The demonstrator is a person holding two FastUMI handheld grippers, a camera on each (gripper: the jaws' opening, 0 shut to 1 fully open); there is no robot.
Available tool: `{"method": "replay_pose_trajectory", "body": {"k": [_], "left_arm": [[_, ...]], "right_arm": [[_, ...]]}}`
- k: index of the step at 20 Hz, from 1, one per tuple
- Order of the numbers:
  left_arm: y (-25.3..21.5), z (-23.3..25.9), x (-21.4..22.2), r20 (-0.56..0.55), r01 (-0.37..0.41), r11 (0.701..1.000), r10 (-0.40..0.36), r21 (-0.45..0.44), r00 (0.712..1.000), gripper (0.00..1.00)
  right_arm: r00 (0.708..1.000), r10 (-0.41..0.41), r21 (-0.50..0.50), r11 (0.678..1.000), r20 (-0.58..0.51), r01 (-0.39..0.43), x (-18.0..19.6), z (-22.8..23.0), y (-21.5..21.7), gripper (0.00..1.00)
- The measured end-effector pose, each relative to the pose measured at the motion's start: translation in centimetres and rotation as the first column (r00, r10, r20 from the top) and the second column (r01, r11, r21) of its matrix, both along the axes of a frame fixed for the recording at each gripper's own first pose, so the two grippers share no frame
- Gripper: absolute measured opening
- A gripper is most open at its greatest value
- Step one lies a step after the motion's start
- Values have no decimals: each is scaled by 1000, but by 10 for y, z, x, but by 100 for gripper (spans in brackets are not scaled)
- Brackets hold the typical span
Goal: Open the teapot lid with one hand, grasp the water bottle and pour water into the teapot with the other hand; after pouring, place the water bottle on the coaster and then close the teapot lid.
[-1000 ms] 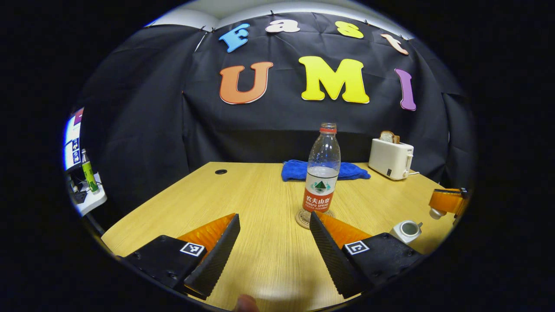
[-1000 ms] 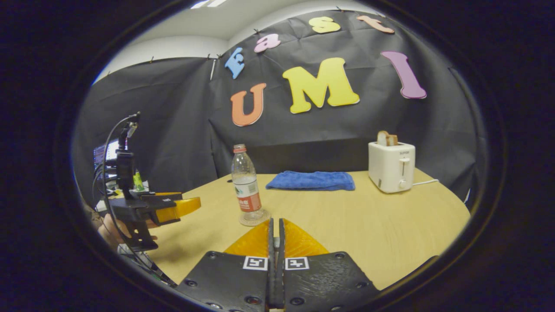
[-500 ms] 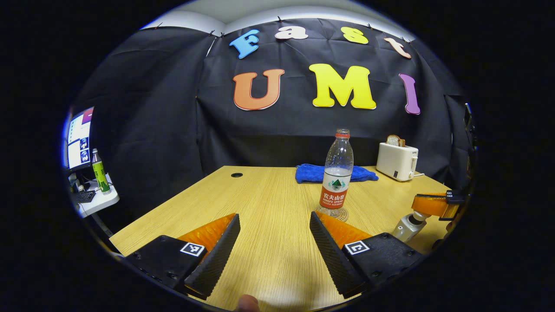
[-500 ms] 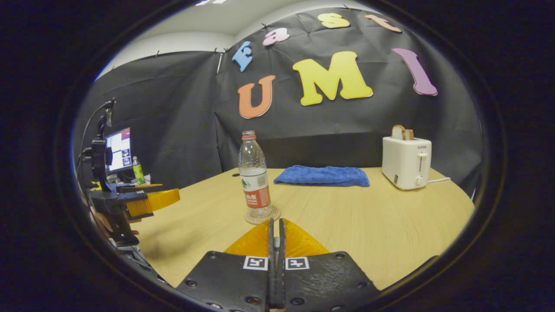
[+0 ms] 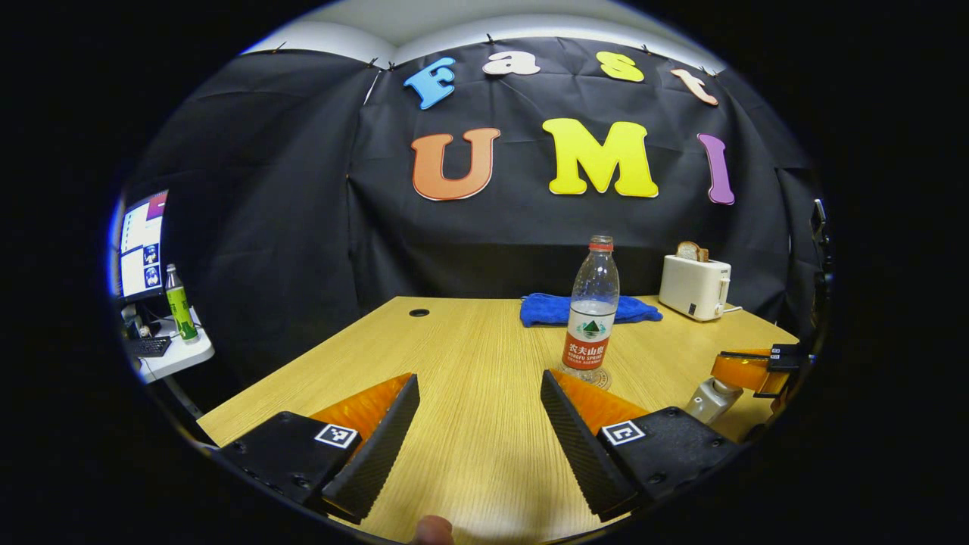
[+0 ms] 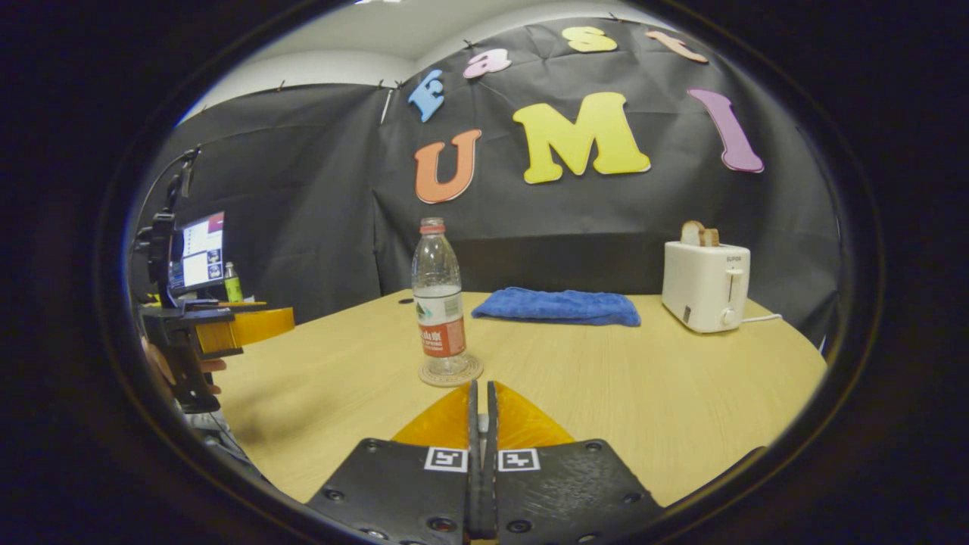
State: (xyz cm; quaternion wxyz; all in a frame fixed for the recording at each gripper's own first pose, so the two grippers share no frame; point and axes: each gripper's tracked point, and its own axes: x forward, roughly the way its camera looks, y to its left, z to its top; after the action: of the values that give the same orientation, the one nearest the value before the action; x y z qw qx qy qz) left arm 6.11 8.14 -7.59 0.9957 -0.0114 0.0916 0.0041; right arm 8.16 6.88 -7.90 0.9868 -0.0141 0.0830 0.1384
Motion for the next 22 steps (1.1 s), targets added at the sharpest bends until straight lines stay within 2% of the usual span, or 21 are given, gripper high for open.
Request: {"method": "replay_pose_trajectory", "body": {"k": [11,14,16,17,18,20,21,22], "left_arm": [[-3,4,-9,7,-4,1000,4,-24,1000,100],[-5,8,-12,17,-15,999,16,-32,1000,100],[-16,14,-15,33,-12,998,13,-57,999,100],[-20,16,-17,40,-7,998,10,-64,999,100],[-26,20,-18,49,1,998,2,-66,999,100],[-46,37,-23,84,39,996,-33,-75,996,100],[-54,44,-25,97,53,996,-46,-72,994,100],[-60,53,-28,108,67,996,-60,-65,992,100]], "right_arm": [[999,-26,-36,999,18,27,0,-6,0,0],[998,-29,-30,999,52,30,-4,2,1,9],[994,-57,-7,998,90,58,-6,16,-4,39],[992,-74,1,997,101,74,-8,23,-7,48],[989,-96,4,995,115,96,-11,33,-11,70],[970,-167,5,986,179,169,-27,67,-29,92],[955,-202,5,979,216,206,-36,83,-38,97],[938,-237,6,970,253,244,-46,100,-47,98]]}}
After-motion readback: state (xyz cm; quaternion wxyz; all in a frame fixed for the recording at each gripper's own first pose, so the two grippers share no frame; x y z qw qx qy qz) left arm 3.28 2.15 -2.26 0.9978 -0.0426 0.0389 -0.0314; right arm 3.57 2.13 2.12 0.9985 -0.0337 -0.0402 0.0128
